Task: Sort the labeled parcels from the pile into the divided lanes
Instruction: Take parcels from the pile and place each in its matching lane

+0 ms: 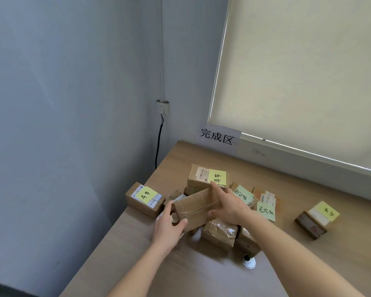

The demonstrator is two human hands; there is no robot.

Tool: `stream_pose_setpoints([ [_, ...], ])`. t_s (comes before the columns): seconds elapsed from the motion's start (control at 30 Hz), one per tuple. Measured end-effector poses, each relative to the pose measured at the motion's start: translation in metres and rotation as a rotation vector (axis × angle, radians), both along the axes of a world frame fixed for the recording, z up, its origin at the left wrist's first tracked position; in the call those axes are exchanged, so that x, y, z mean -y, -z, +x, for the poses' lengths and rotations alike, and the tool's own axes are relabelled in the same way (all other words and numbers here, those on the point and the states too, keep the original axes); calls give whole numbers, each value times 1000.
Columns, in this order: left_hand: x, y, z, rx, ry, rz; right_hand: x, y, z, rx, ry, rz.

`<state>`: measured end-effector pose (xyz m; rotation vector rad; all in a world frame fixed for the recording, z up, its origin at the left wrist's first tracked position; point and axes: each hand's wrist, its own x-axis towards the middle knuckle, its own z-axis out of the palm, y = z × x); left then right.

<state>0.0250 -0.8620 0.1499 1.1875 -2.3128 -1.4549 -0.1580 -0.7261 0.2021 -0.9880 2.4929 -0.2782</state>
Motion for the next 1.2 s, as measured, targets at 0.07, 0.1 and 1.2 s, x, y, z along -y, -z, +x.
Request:
stream_pose_setpoints([
  [0.07,-12,-19,8,-36,-13,-8,-16,-21,10,-13,35,-60],
  [0.1,-19,-29,13,-52,-21,-16,-26,-32,16,-18,43,-83],
  [1.2,-385,-225,158,-581,220,213,-456,-221,249,-210,352,-404],
])
